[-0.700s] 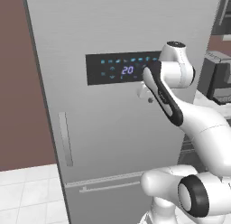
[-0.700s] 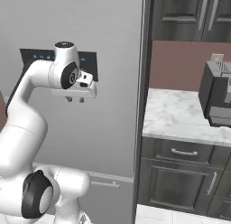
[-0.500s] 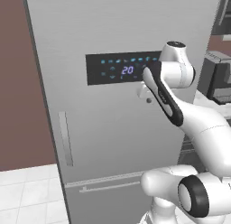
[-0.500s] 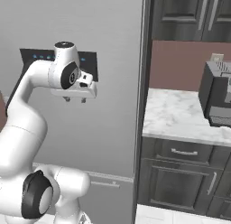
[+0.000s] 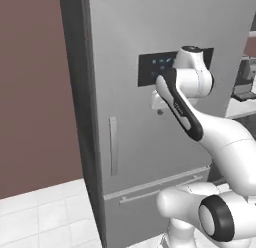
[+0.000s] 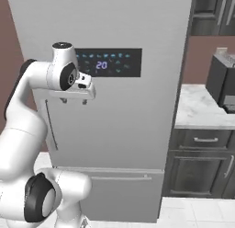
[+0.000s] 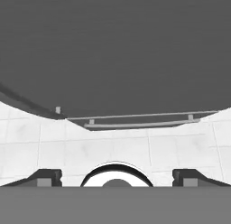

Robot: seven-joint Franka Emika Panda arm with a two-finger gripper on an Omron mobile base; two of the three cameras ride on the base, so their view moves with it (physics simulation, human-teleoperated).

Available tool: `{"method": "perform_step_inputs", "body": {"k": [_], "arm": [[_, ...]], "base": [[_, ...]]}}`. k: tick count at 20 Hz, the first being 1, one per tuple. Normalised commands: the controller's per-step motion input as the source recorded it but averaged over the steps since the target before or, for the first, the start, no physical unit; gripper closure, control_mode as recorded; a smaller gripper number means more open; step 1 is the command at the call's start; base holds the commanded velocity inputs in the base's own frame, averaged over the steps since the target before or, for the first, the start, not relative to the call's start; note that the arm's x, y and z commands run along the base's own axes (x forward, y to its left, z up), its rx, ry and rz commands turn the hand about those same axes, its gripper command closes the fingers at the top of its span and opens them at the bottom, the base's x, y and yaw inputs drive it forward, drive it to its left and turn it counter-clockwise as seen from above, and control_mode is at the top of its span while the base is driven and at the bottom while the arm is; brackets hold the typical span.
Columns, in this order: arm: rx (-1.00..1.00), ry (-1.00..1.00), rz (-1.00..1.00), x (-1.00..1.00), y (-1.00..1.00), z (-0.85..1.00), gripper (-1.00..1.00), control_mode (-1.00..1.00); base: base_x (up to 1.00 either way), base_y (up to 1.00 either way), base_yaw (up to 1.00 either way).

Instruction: Open the fridge, remove the pear, corn, and steak, and place them on any counter.

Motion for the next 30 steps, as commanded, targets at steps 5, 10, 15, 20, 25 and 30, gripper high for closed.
{"method": "perform_step_inputs", "body": {"k": [5, 10, 15, 20, 25, 30], "arm": [[0.0, 0.0, 0.0, 0.0, 0.0, 0.0, -1.0, 1.0], [0.0, 0.0, 0.0, 0.0, 0.0, 0.0, -1.0, 1.0], [0.0, 0.0, 0.0, 0.0, 0.0, 0.0, -1.0, 1.0], [0.0, 0.0, 0.0, 0.0, 0.0, 0.0, -1.0, 1.0], [0.0, 0.0, -0.19, 0.01, 0.29, -0.23, -1.0, -1.0], [0.09, -0.18, 0.0, 0.05, 0.07, -0.4, -1.0, -1.0]], "base": [[-0.49, 0.86, -0.42], [-0.39, 0.76, -0.45], [-0.32, 0.66, -0.46], [-0.18, 0.54, -0.42], [0.0, 0.1, -0.07], [0.0, 0.0, 0.0]]}}
